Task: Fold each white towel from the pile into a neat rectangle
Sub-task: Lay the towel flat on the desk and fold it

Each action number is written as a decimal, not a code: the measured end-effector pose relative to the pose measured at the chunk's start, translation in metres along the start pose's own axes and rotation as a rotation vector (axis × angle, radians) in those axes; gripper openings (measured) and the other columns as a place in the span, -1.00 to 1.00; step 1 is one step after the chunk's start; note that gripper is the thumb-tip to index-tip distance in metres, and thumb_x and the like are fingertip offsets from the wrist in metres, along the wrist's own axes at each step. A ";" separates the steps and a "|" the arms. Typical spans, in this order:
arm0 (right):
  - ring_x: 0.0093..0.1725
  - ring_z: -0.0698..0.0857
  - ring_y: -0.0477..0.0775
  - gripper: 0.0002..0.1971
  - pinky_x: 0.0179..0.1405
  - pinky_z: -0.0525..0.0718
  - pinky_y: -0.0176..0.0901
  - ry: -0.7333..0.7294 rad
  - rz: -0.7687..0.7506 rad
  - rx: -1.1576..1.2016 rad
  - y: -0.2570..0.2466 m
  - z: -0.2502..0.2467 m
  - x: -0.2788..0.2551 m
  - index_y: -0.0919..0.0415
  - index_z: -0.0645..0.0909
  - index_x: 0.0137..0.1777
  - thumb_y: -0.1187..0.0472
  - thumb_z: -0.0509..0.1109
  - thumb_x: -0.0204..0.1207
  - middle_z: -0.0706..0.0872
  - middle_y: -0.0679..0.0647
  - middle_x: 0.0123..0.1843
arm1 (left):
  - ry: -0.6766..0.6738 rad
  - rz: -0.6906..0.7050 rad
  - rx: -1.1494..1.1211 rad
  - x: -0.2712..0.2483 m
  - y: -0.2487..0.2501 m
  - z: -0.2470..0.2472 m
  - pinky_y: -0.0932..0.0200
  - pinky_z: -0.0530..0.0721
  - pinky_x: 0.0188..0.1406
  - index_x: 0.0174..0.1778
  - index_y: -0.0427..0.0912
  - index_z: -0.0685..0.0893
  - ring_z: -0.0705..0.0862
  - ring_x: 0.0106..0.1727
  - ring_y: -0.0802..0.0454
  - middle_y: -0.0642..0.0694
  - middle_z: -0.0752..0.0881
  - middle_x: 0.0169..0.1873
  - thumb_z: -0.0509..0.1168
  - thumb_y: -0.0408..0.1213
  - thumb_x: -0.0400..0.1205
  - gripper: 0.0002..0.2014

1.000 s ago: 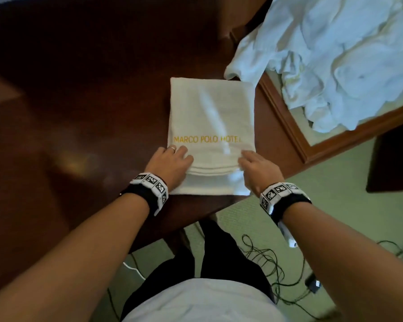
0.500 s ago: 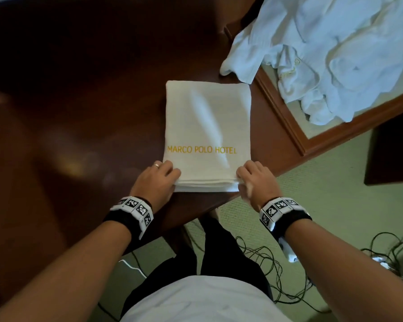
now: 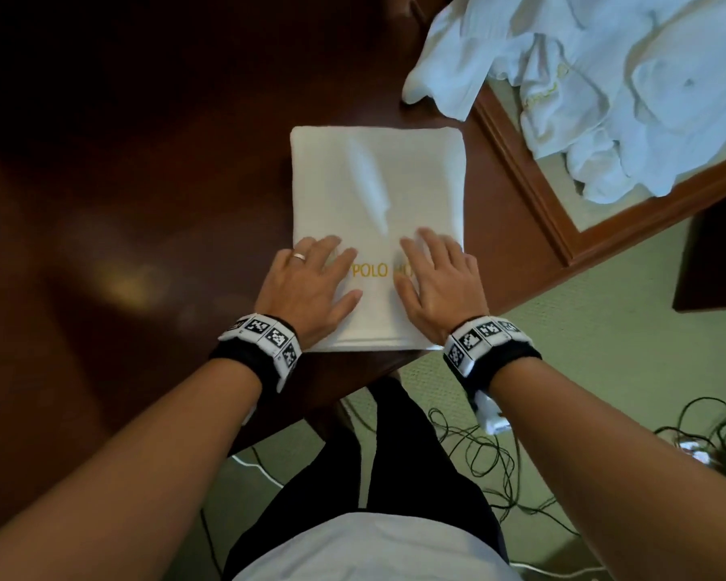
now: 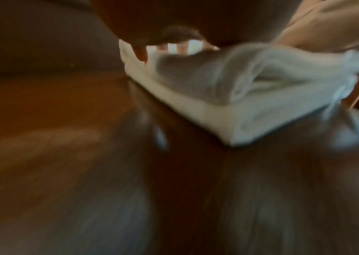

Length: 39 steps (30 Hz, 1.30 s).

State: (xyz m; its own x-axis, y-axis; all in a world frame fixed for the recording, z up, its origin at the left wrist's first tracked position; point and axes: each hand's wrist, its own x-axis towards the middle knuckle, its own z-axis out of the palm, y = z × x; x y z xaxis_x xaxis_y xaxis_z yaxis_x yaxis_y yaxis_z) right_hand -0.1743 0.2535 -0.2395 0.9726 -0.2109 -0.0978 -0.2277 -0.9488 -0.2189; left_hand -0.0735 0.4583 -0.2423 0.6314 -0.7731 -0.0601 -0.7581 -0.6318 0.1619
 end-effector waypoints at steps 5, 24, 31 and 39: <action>0.74 -0.32 0.13 -0.25 0.67 -0.05 0.35 -0.208 0.082 -0.032 0.028 0.024 -0.024 -0.09 -0.23 0.76 -0.38 -0.15 0.67 -0.37 -0.03 0.77 | -0.246 -0.143 -0.017 -0.033 -0.023 0.024 -0.30 0.18 0.57 0.75 0.25 -0.06 0.05 0.73 -0.19 0.05 -0.08 0.78 -0.19 0.45 0.61 -0.22; 0.75 -0.07 0.23 -0.32 0.57 0.10 0.40 -0.190 0.164 -0.086 0.063 -0.012 0.085 0.01 -0.09 0.76 -0.27 -0.12 0.73 -0.16 0.00 0.79 | -0.274 -0.284 -0.033 0.078 -0.059 0.001 -0.34 0.04 0.64 0.78 -0.06 -0.18 -0.04 0.77 -0.06 0.04 -0.19 0.78 -0.14 0.44 0.66 -0.10; 0.16 0.70 0.29 -0.53 0.12 0.65 0.15 -0.148 0.523 0.341 0.044 -0.011 0.018 0.00 0.48 0.33 -0.27 0.29 0.56 0.69 0.10 0.23 | -0.301 -0.659 -0.322 0.037 -0.022 -0.012 -0.13 0.62 0.15 0.21 -0.14 0.55 0.65 0.27 -0.31 -0.24 0.68 0.22 0.23 0.37 0.59 -0.39; 0.13 0.73 0.20 -0.47 0.07 0.68 -0.03 -0.119 0.785 0.722 0.015 -0.007 -0.001 0.18 0.68 0.18 -0.17 0.59 0.35 0.79 0.10 0.09 | -0.242 -0.855 -0.719 0.007 0.001 0.001 -0.02 0.60 0.21 0.28 -0.28 0.57 0.64 0.35 -0.29 -0.27 0.69 0.29 0.57 0.18 0.43 -0.29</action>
State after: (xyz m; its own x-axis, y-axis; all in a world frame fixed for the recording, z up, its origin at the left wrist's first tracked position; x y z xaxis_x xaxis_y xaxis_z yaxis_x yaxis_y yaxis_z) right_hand -0.1783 0.2375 -0.2358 0.5405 -0.6402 -0.5459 -0.7987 -0.1866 -0.5720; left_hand -0.0700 0.4522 -0.2435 0.7886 -0.1450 -0.5976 0.2232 -0.8380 0.4980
